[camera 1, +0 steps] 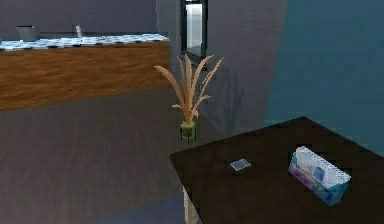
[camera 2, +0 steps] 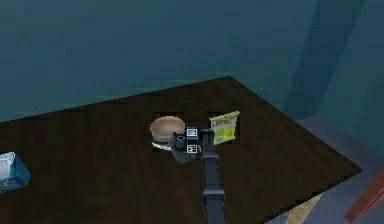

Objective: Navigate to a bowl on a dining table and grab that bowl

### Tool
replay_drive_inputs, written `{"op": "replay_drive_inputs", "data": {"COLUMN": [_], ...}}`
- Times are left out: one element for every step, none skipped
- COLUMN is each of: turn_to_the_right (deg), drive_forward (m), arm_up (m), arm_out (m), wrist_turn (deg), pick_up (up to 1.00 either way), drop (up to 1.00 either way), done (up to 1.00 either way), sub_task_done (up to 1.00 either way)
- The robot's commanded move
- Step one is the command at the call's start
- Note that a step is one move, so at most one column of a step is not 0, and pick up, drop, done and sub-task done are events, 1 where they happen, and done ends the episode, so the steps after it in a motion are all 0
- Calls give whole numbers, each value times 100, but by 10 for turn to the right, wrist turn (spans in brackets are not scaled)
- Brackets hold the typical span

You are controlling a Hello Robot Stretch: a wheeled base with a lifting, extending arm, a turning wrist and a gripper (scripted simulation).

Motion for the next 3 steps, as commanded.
{"op": "replay_drive_inputs", "data": {"turn_to_the_right": [0,0,0], "drive_forward": [0,0,0], "arm_up": [0,10,0], "arm_out": [0,0,0], "wrist_turn": [0,0,0], "pick_up": [100,0,0], "drop": [0,0,0], "done": [0,0,100], "sub_task_done": [0,0,0]}}
